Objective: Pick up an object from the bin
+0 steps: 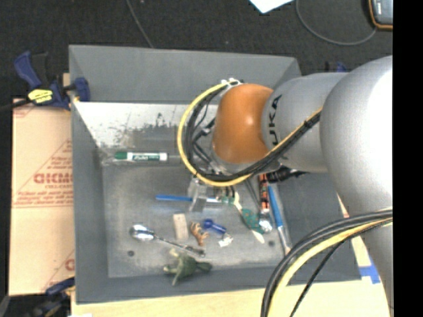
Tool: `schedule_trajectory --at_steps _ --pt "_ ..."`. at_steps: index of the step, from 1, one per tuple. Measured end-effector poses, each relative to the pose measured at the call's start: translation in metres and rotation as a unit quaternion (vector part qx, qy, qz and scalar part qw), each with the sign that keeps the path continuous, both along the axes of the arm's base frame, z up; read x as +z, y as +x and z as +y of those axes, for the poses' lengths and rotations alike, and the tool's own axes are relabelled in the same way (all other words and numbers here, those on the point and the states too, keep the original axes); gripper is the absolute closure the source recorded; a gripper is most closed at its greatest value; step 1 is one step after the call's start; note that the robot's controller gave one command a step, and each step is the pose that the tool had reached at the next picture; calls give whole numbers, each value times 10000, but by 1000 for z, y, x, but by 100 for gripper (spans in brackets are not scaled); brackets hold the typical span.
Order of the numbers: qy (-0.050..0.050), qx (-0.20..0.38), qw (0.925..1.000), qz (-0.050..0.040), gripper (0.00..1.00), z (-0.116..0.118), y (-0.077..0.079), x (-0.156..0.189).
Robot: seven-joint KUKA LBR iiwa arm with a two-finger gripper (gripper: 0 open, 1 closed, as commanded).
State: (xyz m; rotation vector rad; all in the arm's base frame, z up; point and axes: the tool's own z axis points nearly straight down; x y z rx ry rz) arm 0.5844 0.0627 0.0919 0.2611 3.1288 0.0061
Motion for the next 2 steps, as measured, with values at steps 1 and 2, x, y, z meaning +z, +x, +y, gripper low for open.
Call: schedule_trajectory --at_steps 1,2 --pt "2 1 10000 -22 100 0 1 23" --pt "2 3 10000 -32 100 0 2 44"
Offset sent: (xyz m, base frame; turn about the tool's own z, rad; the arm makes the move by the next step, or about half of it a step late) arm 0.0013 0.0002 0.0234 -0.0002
